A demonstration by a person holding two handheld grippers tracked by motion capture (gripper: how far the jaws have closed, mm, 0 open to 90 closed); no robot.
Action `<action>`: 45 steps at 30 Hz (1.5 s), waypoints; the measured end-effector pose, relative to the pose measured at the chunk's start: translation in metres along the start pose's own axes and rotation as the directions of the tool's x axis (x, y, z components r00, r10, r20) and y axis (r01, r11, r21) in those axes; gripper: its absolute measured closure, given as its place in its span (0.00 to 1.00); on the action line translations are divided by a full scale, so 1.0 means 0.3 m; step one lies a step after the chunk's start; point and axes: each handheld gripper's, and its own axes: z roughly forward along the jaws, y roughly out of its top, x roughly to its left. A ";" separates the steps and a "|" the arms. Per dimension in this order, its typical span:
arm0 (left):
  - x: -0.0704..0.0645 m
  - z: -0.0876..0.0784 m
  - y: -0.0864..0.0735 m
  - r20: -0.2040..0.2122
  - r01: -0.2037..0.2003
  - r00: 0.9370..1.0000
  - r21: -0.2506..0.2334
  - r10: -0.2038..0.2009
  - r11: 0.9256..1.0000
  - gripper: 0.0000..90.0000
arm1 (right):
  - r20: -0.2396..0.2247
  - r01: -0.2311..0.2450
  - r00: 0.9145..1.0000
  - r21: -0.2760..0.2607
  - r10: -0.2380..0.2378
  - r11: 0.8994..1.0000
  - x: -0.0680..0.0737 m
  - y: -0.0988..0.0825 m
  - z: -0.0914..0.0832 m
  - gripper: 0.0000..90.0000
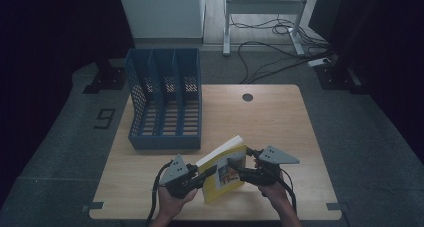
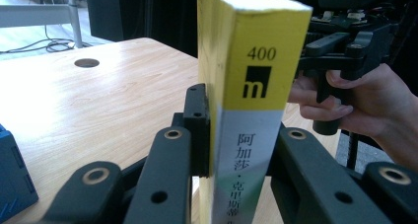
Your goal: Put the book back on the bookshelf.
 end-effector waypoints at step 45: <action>0.108 -0.156 0.035 -0.034 0.155 0.986 -0.170 -0.163 0.973 0.84 | 0.055 -0.048 0.998 0.102 0.043 0.994 -0.073 -0.080 0.042 0.34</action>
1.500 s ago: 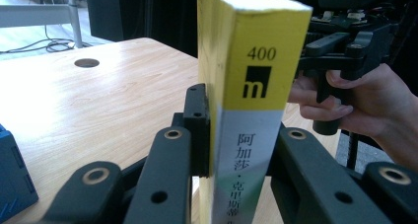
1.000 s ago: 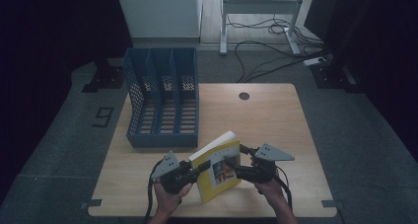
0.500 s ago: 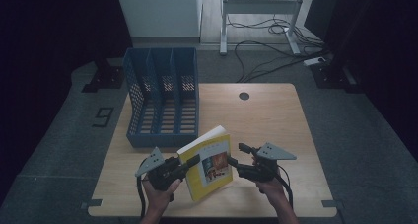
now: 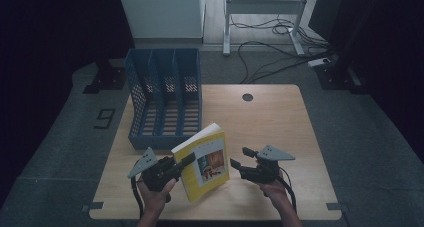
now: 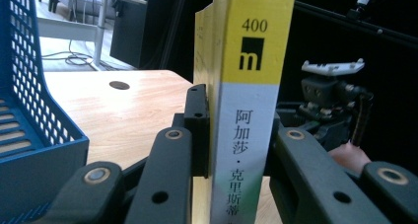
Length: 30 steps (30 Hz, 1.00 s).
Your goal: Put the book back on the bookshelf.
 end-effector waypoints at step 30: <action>-0.009 -0.015 0.039 -0.052 0.007 0.999 -0.024 -0.008 1.000 0.84 | 0.266 -0.127 0.962 0.206 0.070 0.970 -0.172 -0.174 0.040 0.34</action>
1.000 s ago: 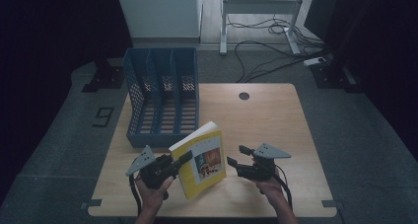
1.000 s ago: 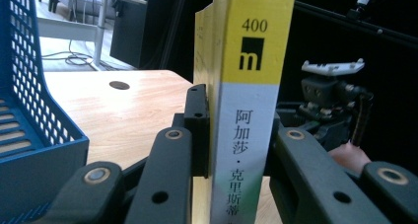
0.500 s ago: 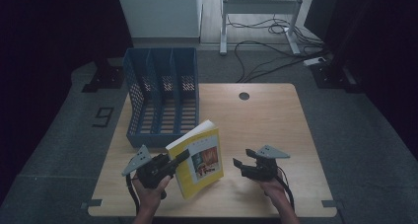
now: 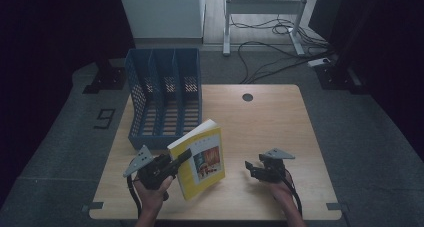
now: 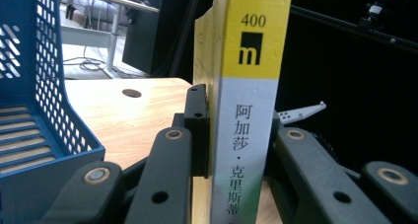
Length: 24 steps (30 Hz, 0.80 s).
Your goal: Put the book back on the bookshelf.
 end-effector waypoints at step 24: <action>-0.010 0.000 0.101 -0.016 -0.005 1.000 -0.025 0.004 1.000 0.84 | 0.082 0.015 0.996 0.066 -0.021 0.998 -0.015 -0.022 0.030 0.34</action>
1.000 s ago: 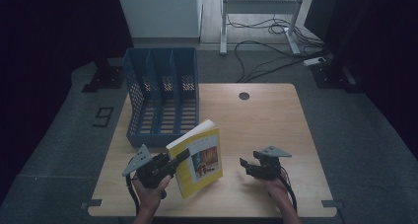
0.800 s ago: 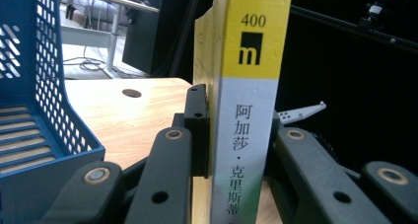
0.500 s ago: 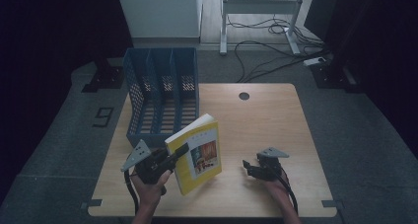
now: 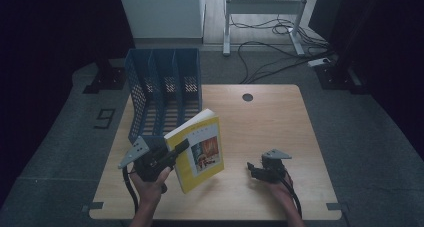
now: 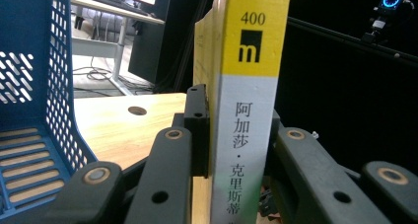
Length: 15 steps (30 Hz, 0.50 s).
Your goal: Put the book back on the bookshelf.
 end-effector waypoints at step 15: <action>0.008 0.010 0.045 -0.016 0.005 1.000 -0.009 -0.005 1.000 0.84 | 0.050 0.066 0.996 0.021 -0.067 0.998 0.025 0.002 0.009 0.32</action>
